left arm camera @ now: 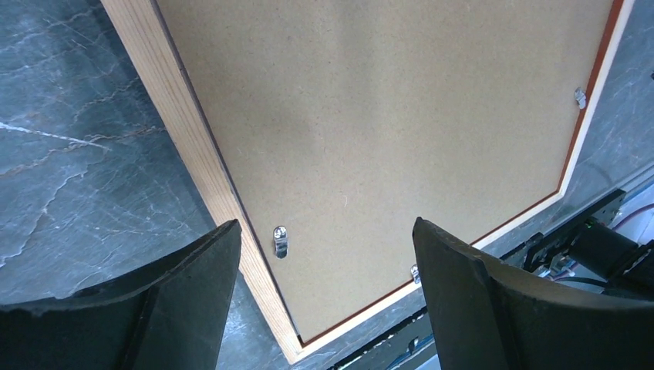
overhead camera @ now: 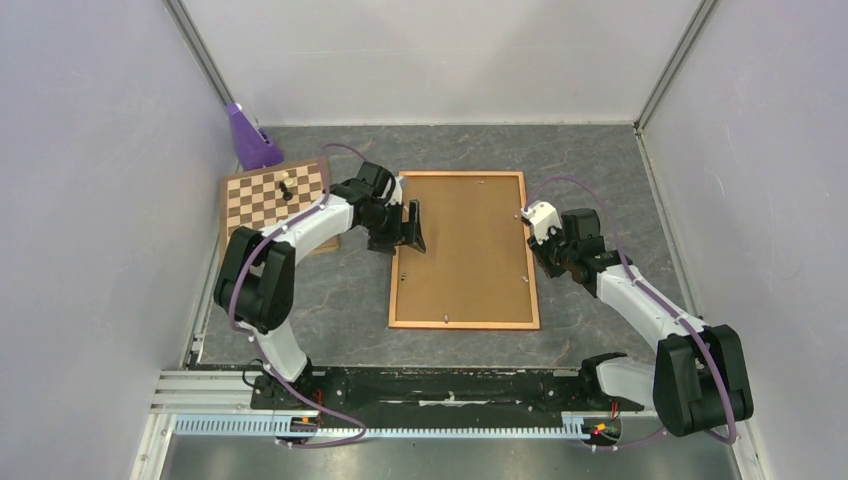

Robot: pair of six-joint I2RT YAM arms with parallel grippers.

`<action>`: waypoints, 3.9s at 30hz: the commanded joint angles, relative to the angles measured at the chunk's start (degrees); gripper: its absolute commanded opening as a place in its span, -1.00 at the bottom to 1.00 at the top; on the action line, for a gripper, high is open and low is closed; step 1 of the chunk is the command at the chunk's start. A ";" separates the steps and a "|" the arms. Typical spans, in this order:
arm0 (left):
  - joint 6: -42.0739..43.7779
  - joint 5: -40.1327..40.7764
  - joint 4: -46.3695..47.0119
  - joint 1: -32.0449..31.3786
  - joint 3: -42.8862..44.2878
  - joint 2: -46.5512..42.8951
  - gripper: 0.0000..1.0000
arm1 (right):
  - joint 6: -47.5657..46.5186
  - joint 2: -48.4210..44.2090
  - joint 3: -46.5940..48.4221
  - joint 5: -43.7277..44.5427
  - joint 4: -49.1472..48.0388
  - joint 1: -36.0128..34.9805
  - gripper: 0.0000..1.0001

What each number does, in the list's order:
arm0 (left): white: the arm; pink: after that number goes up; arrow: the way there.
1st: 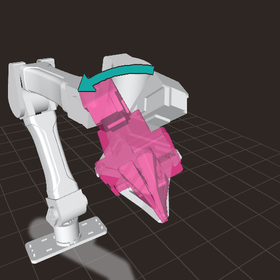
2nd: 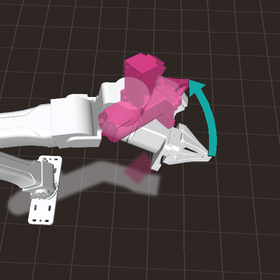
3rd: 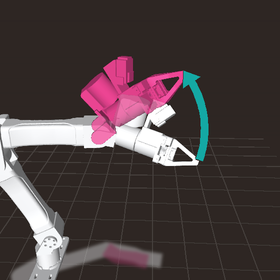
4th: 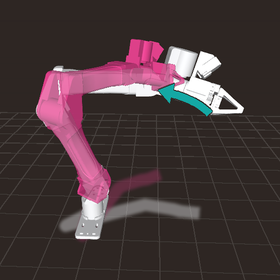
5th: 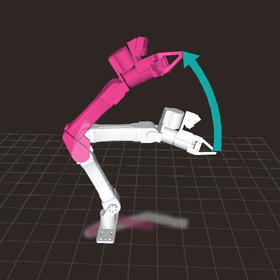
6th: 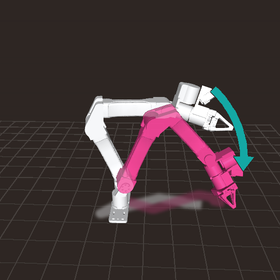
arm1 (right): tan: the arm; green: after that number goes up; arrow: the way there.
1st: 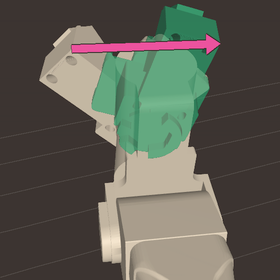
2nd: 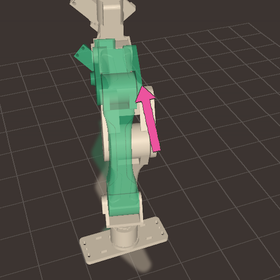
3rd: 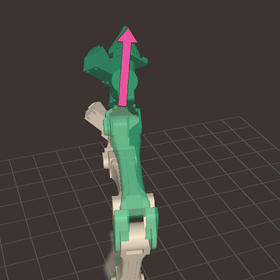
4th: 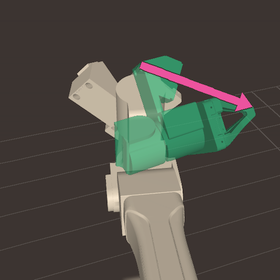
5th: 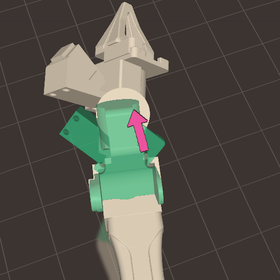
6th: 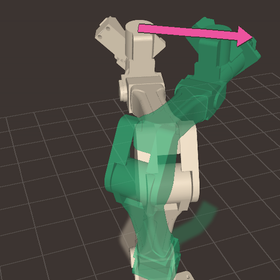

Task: Put the photo into the frame
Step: Place the photo frame item in the photo frame, then install the photo frame at the center of the board.

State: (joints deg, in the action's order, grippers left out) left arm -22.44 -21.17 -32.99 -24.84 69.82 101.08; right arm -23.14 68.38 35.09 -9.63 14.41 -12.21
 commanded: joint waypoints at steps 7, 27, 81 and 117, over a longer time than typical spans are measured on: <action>9.32 1.19 -0.93 -1.45 2.91 -5.66 0.76 | -0.71 -2.20 0.55 -2.20 -2.28 0.09 -0.43; 28.13 13.40 4.59 -10.23 -5.48 -8.32 0.69 | -10.56 -0.39 -2.16 -4.90 -4.47 -5.94 -0.30; 32.23 18.96 6.14 -24.64 -5.38 2.43 0.63 | -9.19 7.38 -1.88 6.93 -3.38 -6.91 -0.24; 38.93 20.94 2.95 -29.07 -6.98 7.70 0.31 | -9.40 9.43 -1.54 19.01 -10.36 -6.95 -0.45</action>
State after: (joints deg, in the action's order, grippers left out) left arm 11.49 -3.40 -23.77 -52.62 65.56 104.16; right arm -29.47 76.69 33.10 3.11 7.49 -19.77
